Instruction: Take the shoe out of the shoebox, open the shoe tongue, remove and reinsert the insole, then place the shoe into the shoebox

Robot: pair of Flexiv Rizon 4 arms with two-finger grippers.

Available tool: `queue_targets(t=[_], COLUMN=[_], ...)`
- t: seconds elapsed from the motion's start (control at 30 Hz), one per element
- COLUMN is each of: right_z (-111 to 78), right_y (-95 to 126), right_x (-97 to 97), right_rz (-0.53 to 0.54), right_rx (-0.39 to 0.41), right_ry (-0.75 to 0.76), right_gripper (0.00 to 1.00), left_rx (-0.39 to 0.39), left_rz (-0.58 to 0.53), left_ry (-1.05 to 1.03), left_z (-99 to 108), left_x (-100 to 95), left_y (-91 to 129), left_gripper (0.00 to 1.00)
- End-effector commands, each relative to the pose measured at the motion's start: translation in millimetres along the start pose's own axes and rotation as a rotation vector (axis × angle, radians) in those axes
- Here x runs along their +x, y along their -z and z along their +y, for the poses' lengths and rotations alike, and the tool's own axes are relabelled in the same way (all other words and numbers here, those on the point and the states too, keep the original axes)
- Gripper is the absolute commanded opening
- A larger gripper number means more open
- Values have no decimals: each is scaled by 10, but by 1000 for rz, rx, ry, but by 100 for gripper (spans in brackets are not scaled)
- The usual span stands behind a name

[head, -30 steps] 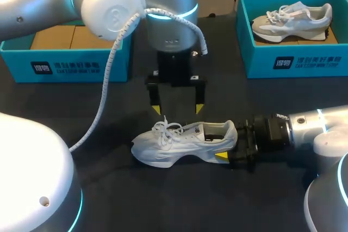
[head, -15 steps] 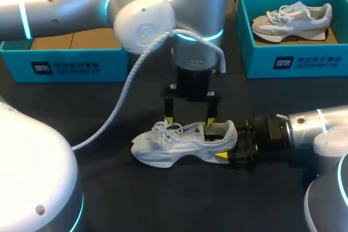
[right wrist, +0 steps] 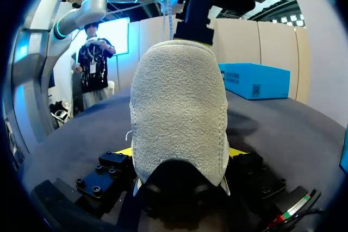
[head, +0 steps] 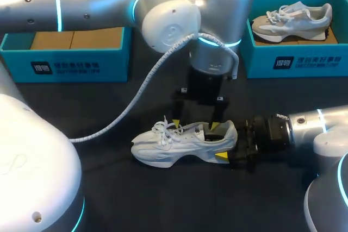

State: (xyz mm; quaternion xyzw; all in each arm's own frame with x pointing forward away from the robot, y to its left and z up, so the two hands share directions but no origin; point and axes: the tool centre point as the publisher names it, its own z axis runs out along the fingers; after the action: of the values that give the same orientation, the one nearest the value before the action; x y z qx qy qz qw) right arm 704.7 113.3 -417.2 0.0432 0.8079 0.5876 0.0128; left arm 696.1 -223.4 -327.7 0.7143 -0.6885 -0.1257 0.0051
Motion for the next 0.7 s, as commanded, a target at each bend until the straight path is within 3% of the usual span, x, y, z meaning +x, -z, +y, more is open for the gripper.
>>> queue_targets(t=[0.03, 0.4, 0.53, 0.7], right_z=[7, 7, 7, 7], right_y=[-14, -14, -14, -14], right_x=[6, 6, 6, 6], right_rz=[-2, -2, -2, -2], right_rx=[3, 3, 3, 3], right_ry=[0, 0, 0, 0], right_gripper=[0, 0, 0, 0], left_rx=[-15, -8, -8, -23], left_rz=[-41, -146, -170, -176], left_ry=[-9, -12, 14, 31], left_z=[-14, 83, 69, 18], left_x=[33, 22, -10, -67], left_y=[-57, -155, -177, -181], left_gripper=[100, 99, 83, 76])
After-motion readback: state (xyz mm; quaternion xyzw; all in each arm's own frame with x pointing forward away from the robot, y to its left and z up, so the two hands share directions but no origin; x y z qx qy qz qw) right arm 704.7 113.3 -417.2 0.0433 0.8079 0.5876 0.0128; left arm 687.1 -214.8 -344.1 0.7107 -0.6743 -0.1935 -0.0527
